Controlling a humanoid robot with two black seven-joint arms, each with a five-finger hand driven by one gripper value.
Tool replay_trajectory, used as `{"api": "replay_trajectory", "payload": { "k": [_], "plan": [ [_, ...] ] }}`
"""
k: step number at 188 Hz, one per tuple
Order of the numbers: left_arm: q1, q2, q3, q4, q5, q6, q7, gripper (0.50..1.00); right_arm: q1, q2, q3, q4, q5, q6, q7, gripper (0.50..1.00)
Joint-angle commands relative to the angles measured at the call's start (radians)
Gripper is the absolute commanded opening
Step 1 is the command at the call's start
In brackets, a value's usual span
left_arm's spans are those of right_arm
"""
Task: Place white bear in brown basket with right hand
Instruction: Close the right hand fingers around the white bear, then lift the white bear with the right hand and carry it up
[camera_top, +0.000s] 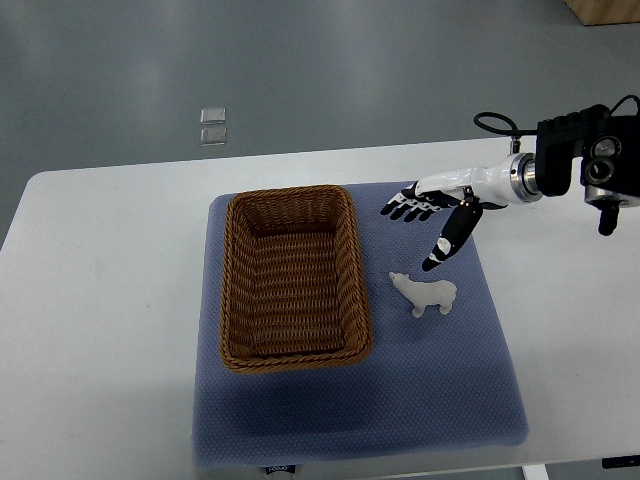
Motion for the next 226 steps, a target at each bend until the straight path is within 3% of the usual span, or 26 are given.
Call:
{"api": "replay_trajectory", "payload": {
  "k": [1,75,114,158,215,226],
  "plan": [
    [0.000,0.000,0.001,0.001,-0.001,0.001,0.000,1.000,-0.035,-0.004,0.003,0.009,-0.002,-0.037,-0.002,0.924],
    [0.000,0.000,-0.001,0.001,-0.001,0.001,0.000,1.000,-0.127,-0.002,0.003,0.023,-0.013,-0.100,-0.001,0.919],
    [0.002,0.000,-0.001,0.003,-0.001,0.001,0.000,1.000,-0.159,0.003,0.003,0.023,-0.058,-0.130,0.007,0.868],
    [0.000,0.000,0.001,0.003,-0.002,0.001,0.000,1.000,-0.196,0.003,0.003,0.023,-0.071,-0.162,0.008,0.862],
    [0.000,0.000,-0.001,0.003,-0.002,0.001,0.000,1.000,-0.219,0.003,0.003,0.023,-0.093,-0.178,0.010,0.793],
    [0.000,0.000,-0.001,0.003,-0.002,0.001,0.000,1.000,-0.219,0.003,0.003,0.023,-0.094,-0.181,0.010,0.738]
  ]
}}
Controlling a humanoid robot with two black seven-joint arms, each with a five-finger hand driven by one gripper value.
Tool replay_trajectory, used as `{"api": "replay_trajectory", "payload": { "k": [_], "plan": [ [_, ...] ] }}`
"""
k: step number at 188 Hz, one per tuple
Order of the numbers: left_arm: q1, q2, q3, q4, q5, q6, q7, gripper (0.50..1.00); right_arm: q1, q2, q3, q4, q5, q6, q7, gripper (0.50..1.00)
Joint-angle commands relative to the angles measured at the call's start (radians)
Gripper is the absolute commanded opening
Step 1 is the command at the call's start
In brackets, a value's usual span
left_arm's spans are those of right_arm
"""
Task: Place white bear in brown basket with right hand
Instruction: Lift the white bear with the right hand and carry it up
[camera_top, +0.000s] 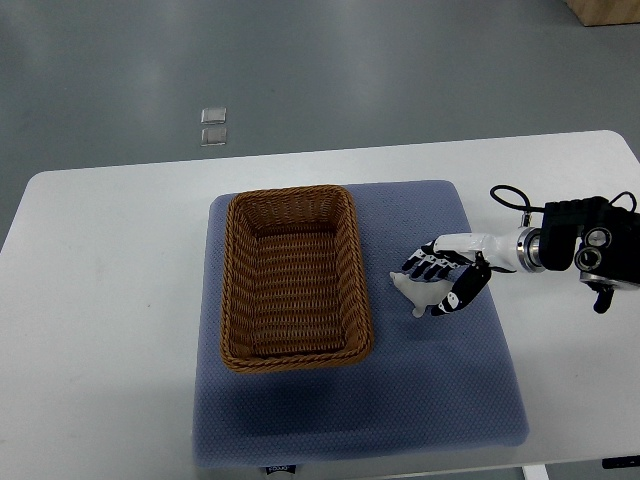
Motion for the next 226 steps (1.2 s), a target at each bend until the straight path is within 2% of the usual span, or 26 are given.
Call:
{"api": "replay_trajectory", "payload": {
  "k": [1,10,18,22,23,26,27,29,69,97,135,164,203,226],
  "plan": [
    [0.000,0.000,0.000,0.000,-0.001,0.000,-0.001,1.000,-0.001,0.000,0.000,0.000,-0.003,-0.006,0.000,0.738],
    [0.000,0.000,0.000,0.000,0.001,0.000,-0.001,1.000,-0.001,0.000,0.000,0.000,-0.003,-0.006,0.000,0.656],
    [0.000,0.000,0.000,0.000,-0.001,0.000,-0.001,1.000,0.000,-0.001,0.000,0.000,-0.008,-0.006,0.000,0.611],
    [0.000,0.000,0.000,0.000,0.001,0.000,0.001,1.000,0.000,-0.003,0.000,0.000,-0.014,-0.006,0.000,0.570],
    [0.000,0.000,0.000,0.000,-0.001,0.000,-0.001,1.000,0.000,-0.003,0.000,0.000,-0.017,-0.006,0.000,0.546],
    [0.000,0.000,0.000,0.000,0.001,0.000,-0.001,1.000,0.000,-0.004,0.000,0.000,-0.020,-0.008,0.000,0.525],
    [0.000,0.000,0.000,0.000,-0.001,0.000,0.001,1.000,0.000,-0.004,0.000,0.000,-0.023,-0.008,0.000,0.503],
    [0.000,0.000,0.000,0.000,-0.001,0.000,0.001,1.000,0.000,-0.004,0.000,0.000,-0.026,-0.008,0.000,0.500],
    [0.000,0.000,0.000,0.001,-0.001,0.000,-0.001,1.000,0.022,-0.049,0.002,0.020,-0.034,-0.029,-0.003,0.500],
    [0.000,0.000,0.000,0.001,-0.001,0.000,-0.001,1.000,0.126,-0.110,0.002,0.043,-0.024,-0.012,-0.003,0.500],
    [0.000,0.000,0.000,0.000,0.001,0.000,-0.001,1.000,0.309,-0.196,0.003,0.064,-0.018,0.058,-0.003,0.500],
    [0.000,0.000,0.000,0.000,-0.001,0.000,-0.001,1.000,0.459,-0.250,0.009,0.070,0.015,0.146,-0.003,0.500],
    [0.001,0.000,0.001,-0.002,0.001,0.000,-0.001,1.000,0.528,-0.199,0.009,0.070,0.066,0.137,-0.003,0.500],
    [0.000,0.000,0.003,-0.005,0.001,0.000,-0.001,1.000,0.517,-0.084,0.008,0.041,0.084,0.045,0.009,0.500]
  ]
}}
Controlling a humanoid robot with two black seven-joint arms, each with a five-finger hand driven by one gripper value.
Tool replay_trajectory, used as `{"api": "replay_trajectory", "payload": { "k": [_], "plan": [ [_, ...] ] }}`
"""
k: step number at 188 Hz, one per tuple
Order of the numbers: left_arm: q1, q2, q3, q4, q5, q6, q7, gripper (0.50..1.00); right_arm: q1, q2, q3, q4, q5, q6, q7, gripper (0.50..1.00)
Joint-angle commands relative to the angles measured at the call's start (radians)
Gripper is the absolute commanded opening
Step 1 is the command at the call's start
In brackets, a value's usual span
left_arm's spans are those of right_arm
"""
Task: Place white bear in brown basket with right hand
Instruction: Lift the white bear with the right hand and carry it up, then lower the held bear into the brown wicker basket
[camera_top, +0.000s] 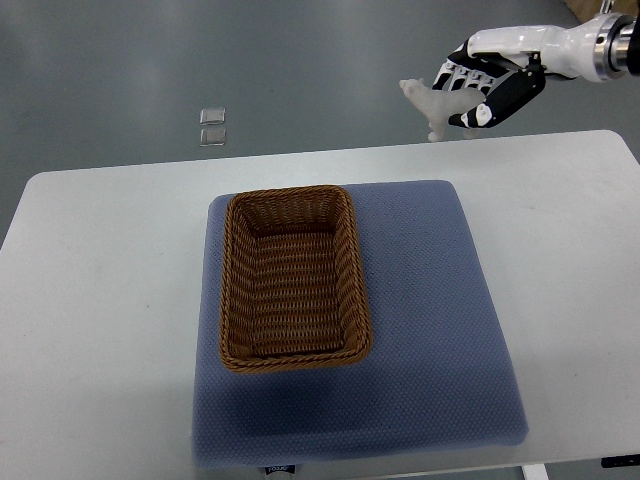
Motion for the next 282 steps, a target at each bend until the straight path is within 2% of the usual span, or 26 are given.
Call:
{"api": "replay_trajectory", "payload": {
  "k": [1,57,118,180,282],
  "plan": [
    [0.000,0.000,0.001,-0.003,0.000,0.000,0.000,1.000,-0.008,0.101,-0.002,-0.028,0.014,-0.079,0.014,0.500],
    [0.001,0.000,0.001,-0.003,0.000,0.000,0.000,1.000,-0.063,0.468,-0.006,-0.266,0.014,-0.174,0.039,0.500],
    [0.000,0.000,-0.002,0.000,0.000,0.000,0.000,1.000,-0.211,0.680,-0.003,-0.405,0.006,-0.205,0.042,0.500],
    [0.000,0.000,-0.001,0.000,0.000,0.000,0.000,1.000,-0.308,0.792,-0.009,-0.473,-0.008,-0.217,0.046,0.500],
    [0.000,0.000,-0.002,0.001,-0.002,0.000,0.000,1.000,-0.382,0.819,-0.032,-0.533,-0.183,-0.244,0.063,0.500]
  ]
}}
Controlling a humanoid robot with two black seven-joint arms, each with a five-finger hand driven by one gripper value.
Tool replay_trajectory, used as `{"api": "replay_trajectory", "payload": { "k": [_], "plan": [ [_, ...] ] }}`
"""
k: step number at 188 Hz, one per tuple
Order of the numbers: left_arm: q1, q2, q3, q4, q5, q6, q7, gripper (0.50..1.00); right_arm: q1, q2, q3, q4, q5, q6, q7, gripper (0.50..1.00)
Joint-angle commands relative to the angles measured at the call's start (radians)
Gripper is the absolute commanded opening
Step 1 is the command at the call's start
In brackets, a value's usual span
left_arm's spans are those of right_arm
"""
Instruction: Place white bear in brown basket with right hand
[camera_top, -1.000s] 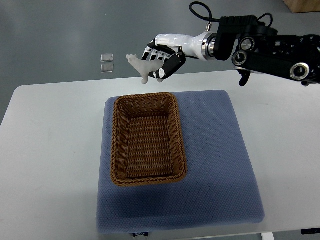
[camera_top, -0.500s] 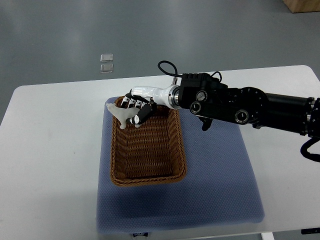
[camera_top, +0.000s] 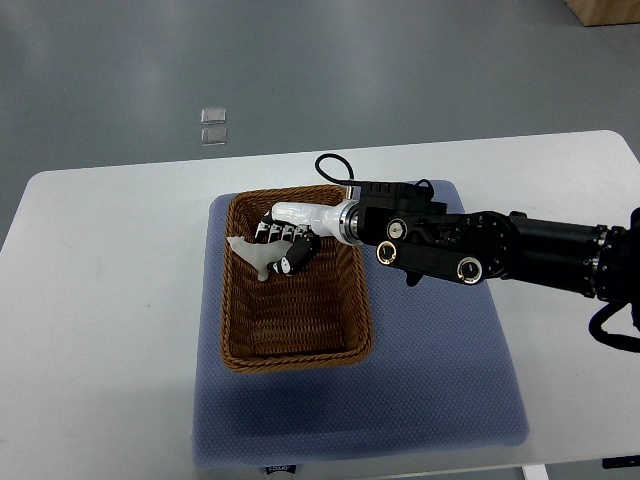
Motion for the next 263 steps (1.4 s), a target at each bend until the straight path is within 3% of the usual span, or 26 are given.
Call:
{"api": "replay_trajectory", "payload": {
  "k": [1,61,62,69,74,87,111,176,206,263],
  "plan": [
    [0.000,0.000,0.000,0.000,0.000,0.000,0.000,1.000,-0.009,0.000,-0.002,-0.001,-0.009,-0.003,0.002,0.500],
    [0.000,0.000,0.000,0.000,0.000,0.000,0.000,1.000,-0.008,-0.004,-0.026,-0.001,-0.011,-0.019,0.007,0.507],
    [0.000,0.000,0.000,0.000,0.000,0.000,0.000,1.000,-0.008,-0.004,-0.026,-0.001,-0.011,-0.019,0.005,0.535],
    [0.002,0.000,0.000,0.001,0.000,0.000,0.000,1.000,-0.006,-0.007,-0.026,-0.001,-0.011,-0.016,0.005,0.609],
    [0.000,0.000,0.000,0.001,0.000,0.000,0.000,1.000,-0.006,-0.007,-0.025,-0.001,-0.011,-0.016,0.005,0.635],
    [0.000,0.000,0.000,0.003,0.000,0.000,0.000,1.000,-0.004,-0.010,-0.022,-0.001,-0.009,-0.016,0.007,0.762],
    [0.002,0.000,0.000,0.003,0.000,0.000,0.000,1.000,0.000,-0.013,-0.019,-0.001,-0.009,-0.018,0.005,0.895],
    [0.002,0.000,0.000,0.004,0.000,0.000,0.000,1.000,0.051,-0.081,0.050,0.005,0.012,-0.018,0.007,0.913],
    [0.002,0.000,0.000,0.004,0.000,0.000,0.001,1.000,0.025,-0.145,0.277,0.005,0.038,-0.015,0.011,0.915],
    [0.002,0.000,0.002,0.001,0.001,0.000,0.001,1.000,-0.213,-0.115,0.851,-0.010,0.354,-0.021,0.018,0.915]
  ]
}}
